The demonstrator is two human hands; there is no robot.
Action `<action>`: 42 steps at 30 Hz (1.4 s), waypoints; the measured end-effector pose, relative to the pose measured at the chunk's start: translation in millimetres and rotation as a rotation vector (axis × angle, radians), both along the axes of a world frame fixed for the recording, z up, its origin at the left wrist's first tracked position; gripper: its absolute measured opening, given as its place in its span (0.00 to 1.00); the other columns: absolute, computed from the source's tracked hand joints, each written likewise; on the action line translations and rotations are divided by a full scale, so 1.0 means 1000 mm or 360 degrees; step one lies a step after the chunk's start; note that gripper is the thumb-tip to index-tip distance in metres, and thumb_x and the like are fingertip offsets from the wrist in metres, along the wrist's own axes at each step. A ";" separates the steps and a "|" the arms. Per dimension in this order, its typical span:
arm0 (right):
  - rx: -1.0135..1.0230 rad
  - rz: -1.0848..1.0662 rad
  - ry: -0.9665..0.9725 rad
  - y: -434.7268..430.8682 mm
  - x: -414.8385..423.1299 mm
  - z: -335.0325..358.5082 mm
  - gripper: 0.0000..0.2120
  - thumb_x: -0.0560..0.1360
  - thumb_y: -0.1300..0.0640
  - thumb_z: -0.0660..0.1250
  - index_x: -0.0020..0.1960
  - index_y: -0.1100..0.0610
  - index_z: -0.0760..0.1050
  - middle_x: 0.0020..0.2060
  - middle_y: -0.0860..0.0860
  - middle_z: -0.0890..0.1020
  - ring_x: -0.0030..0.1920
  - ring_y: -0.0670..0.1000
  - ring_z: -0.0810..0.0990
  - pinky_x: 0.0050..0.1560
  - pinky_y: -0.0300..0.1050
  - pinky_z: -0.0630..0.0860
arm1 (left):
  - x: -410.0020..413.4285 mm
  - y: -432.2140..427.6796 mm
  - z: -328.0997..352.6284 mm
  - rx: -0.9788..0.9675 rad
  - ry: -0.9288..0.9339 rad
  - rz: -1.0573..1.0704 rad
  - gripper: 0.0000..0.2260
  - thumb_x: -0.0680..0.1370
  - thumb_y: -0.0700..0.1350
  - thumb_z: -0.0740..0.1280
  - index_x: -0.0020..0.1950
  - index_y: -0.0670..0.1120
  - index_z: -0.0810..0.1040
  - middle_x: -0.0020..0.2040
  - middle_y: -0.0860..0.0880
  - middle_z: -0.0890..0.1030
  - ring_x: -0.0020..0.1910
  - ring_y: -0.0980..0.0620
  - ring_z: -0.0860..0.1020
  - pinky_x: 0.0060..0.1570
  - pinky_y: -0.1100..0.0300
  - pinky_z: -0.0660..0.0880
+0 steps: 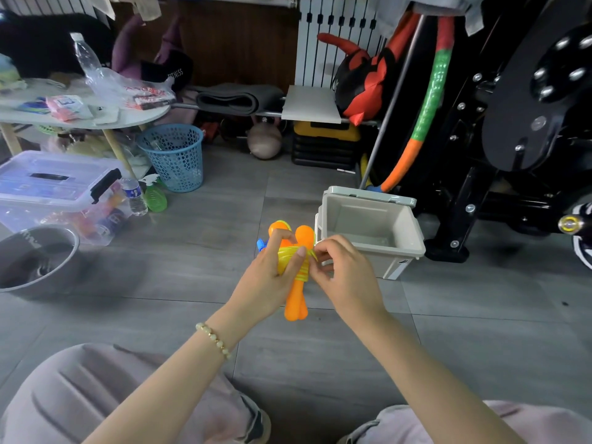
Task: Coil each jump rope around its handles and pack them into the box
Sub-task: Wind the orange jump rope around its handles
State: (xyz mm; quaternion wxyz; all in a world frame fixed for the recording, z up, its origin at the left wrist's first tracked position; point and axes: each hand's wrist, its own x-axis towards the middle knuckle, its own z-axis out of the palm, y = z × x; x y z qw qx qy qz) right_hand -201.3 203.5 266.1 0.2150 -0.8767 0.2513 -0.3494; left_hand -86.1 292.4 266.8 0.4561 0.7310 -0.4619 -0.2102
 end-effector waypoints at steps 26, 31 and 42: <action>0.0971 -0.0027 -0.0547 -0.003 -0.014 -0.001 0.08 0.73 0.64 0.70 0.38 0.52 0.80 0.36 0.53 0.83 0.36 0.49 0.81 0.40 0.39 0.78 | 0.014 0.005 -0.005 -0.0297 -0.0501 -0.0115 0.16 0.74 0.59 0.60 0.47 0.51 0.82 0.43 0.58 0.82 0.41 0.56 0.77 0.43 0.61 0.72; 0.0665 -0.0015 -0.0364 0.005 -0.009 -0.006 0.05 0.74 0.62 0.68 0.41 0.56 0.81 0.37 0.45 0.80 0.38 0.41 0.78 0.40 0.27 0.70 | 0.005 0.002 -0.010 -0.0489 -0.0561 0.0024 0.14 0.76 0.54 0.61 0.46 0.46 0.81 0.42 0.60 0.77 0.42 0.60 0.74 0.42 0.71 0.68; 0.0507 -0.0011 -0.0124 0.008 -0.006 -0.012 0.05 0.75 0.59 0.65 0.43 0.59 0.78 0.40 0.50 0.77 0.41 0.50 0.80 0.40 0.43 0.77 | 0.008 0.000 -0.015 -0.0468 -0.0505 0.0021 0.06 0.73 0.46 0.68 0.44 0.46 0.84 0.42 0.55 0.82 0.43 0.67 0.73 0.46 0.76 0.66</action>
